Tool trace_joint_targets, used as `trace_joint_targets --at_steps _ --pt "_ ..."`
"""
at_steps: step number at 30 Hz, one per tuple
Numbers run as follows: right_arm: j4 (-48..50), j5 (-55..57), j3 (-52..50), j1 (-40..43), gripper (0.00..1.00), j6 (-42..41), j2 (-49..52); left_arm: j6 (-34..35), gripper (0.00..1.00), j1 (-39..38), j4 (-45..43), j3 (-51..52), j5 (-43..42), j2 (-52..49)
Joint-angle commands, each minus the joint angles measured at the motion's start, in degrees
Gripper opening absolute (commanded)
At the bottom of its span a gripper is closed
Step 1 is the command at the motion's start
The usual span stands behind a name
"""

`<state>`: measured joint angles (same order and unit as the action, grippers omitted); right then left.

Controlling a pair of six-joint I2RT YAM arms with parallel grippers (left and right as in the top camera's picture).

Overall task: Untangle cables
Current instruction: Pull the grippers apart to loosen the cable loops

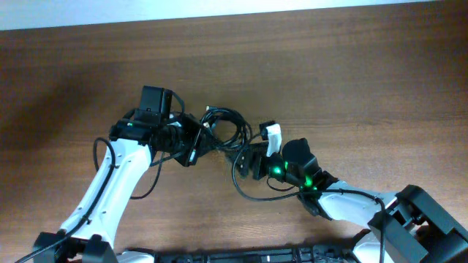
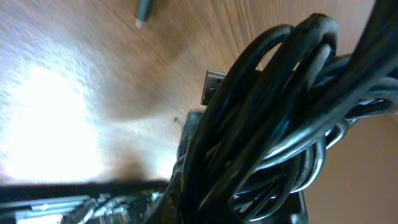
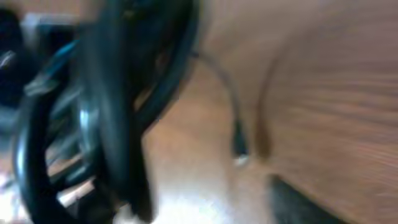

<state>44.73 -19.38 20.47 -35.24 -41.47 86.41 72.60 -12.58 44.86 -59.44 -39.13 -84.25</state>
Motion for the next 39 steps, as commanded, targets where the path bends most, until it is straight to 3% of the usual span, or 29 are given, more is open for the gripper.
trace_joint_targets --at_steps 1,8,12,14,15,17,20,23,27,30,32,33,34,35,37,39 --pt "1.77 11.32 0.46 -0.37 0.61 0.52 -0.48 1.14 0.00 -0.02 1.66 0.31 -4.96 -0.13" --pt "7.23 11.26 0.46 -0.37 0.61 -4.07 -0.48 0.63 0.00 -0.02 3.89 0.31 -3.28 -0.13" --pt "8.22 13.70 0.81 -0.37 0.61 -4.07 -0.48 -3.08 0.00 -0.66 3.87 0.31 -4.00 -0.13" --pt "6.40 18.36 1.29 -0.31 0.09 -3.98 -0.44 -10.05 0.00 -1.53 3.61 0.31 -6.16 -0.13" --pt "4.61 20.44 1.29 -0.13 0.04 -3.96 -0.44 -13.60 0.00 -1.29 3.58 0.31 -6.34 -0.13" --pt "-4.31 21.70 1.27 3.45 0.04 -3.65 -0.83 -26.43 0.00 0.83 3.58 0.31 -6.08 -0.04" --pt "-10.19 9.51 1.27 8.39 0.04 3.61 -3.43 -37.88 0.00 3.74 -2.56 0.31 -5.86 -0.04" --pt "-21.09 -8.79 1.27 14.03 0.04 12.66 -8.33 -39.91 0.00 3.76 -11.52 0.31 4.37 -0.04" --pt "-26.73 -24.30 1.27 21.05 0.04 20.50 -12.48 -42.91 0.00 3.76 -15.82 0.31 6.19 -0.04" --pt "-30.18 -24.57 1.27 24.68 0.04 20.61 -13.05 -44.22 0.00 3.76 -17.86 0.31 5.97 -0.04" --pt "-31.93 -25.24 1.27 26.64 0.28 21.77 -13.05 -45.48 0.00 3.76 -18.78 0.31 5.99 -0.04" --pt "-31.80 -28.28 1.27 27.02 0.59 21.75 -13.05 -45.16 0.00 3.76 -19.10 0.31 5.97 -0.04" --pt "-31.43 -31.76 1.29 27.02 0.73 21.68 -13.05 -41.66 0.00 3.76 -19.08 0.31 5.97 -0.07" --pt "-31.43 -34.16 1.29 26.99 0.78 20.55 -13.05 -35.63 0.00 3.76 -19.08 0.31 5.97 -0.07" --pt "-31.34 -35.50 1.29 25.59 0.86 14.08 -13.05 -16.90 0.00 3.74 -18.21 0.31 5.95 -0.07" --pt "-28.68 -35.41 1.29 21.42 0.87 14.47 -12.98 3.32 0.00 3.74 -14.78 0.31 5.38 -0.07"
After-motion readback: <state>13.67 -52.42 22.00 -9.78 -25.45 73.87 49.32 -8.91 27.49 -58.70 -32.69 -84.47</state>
